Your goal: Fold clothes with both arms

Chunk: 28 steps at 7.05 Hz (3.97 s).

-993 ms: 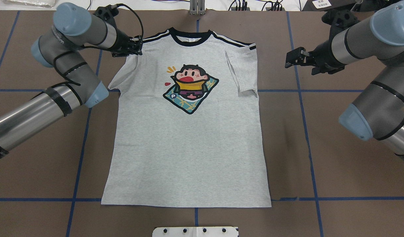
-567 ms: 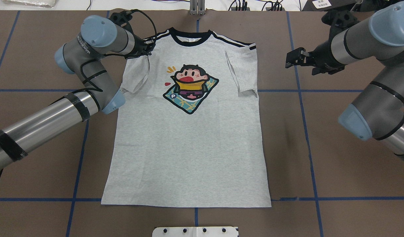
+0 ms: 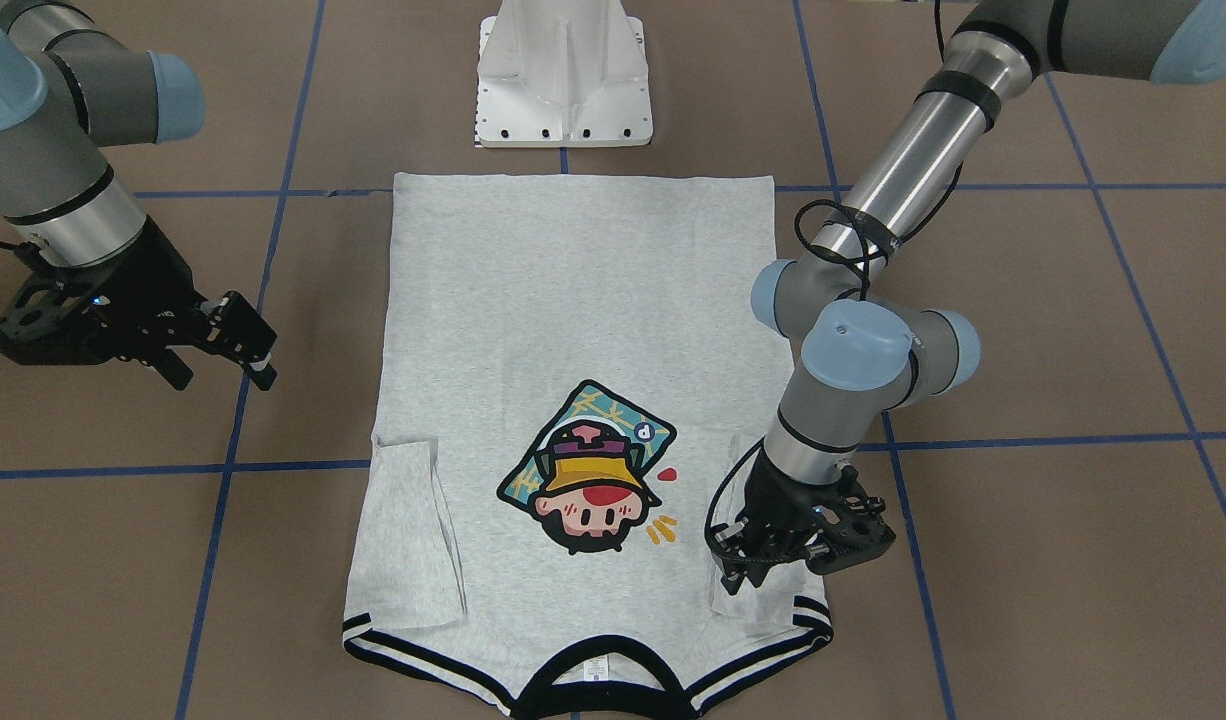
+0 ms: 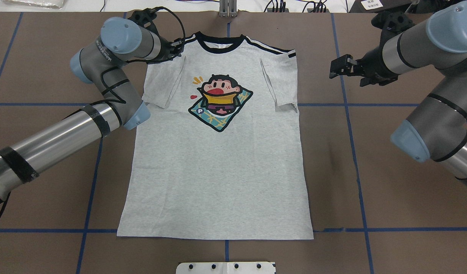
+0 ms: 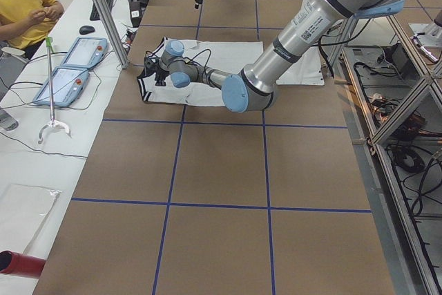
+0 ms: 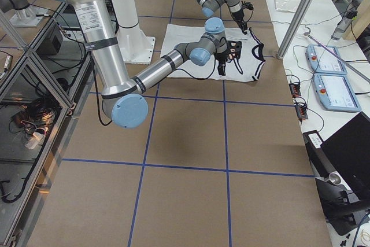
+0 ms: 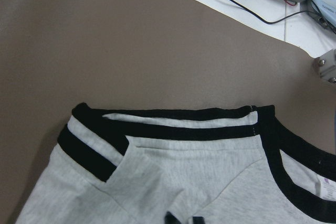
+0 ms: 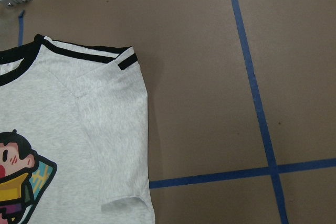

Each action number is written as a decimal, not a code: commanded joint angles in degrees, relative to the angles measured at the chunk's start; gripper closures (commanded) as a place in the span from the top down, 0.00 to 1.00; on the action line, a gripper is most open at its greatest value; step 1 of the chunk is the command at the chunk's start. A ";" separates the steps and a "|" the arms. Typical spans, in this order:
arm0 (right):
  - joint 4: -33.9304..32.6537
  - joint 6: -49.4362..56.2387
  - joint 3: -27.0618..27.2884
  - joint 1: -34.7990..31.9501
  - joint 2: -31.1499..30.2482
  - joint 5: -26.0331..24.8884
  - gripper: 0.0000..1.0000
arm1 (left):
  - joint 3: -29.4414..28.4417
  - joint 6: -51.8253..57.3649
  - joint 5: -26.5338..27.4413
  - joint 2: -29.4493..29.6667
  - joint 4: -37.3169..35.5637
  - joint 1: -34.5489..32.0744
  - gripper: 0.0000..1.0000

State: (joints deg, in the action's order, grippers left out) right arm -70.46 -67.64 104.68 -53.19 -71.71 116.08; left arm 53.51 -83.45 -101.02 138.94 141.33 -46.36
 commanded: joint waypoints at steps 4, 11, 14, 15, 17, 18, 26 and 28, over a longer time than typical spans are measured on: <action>-3.08 -26.16 11.82 18.73 -7.55 -16.83 0.99 | 37.22 -0.75 -10.32 -22.62 -1.67 0.30 0.98; -12.42 -63.91 17.57 46.94 -11.61 -34.16 0.94 | 46.43 -3.39 -10.34 -31.99 -0.98 0.83 0.95; -12.42 -68.82 16.96 50.53 -13.81 -34.16 0.93 | 49.23 -4.44 -10.68 -32.50 -1.32 1.27 0.99; -12.42 -69.11 17.13 50.72 -13.46 -34.16 0.92 | 49.58 -4.45 -10.86 -33.03 -1.32 1.27 0.99; -12.51 -69.12 16.35 52.22 -13.46 -34.42 0.91 | 49.85 -4.62 -10.86 -33.12 -1.41 1.18 0.99; -12.42 -69.12 15.99 52.57 -13.37 -34.43 0.90 | 49.94 -4.53 -10.78 -33.47 -1.32 1.18 0.99; -12.51 -69.12 15.46 52.49 -13.11 -35.21 0.41 | 51.17 -3.92 -10.16 -36.99 -0.88 0.92 0.99; -12.51 -69.12 15.55 52.40 -13.02 -35.30 0.00 | 51.26 -3.92 -10.16 -37.51 -0.88 0.92 0.99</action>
State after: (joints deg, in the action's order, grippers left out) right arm -82.97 -136.76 120.16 -0.72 -84.78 80.84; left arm 104.71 -87.37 -111.18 101.79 140.45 -45.42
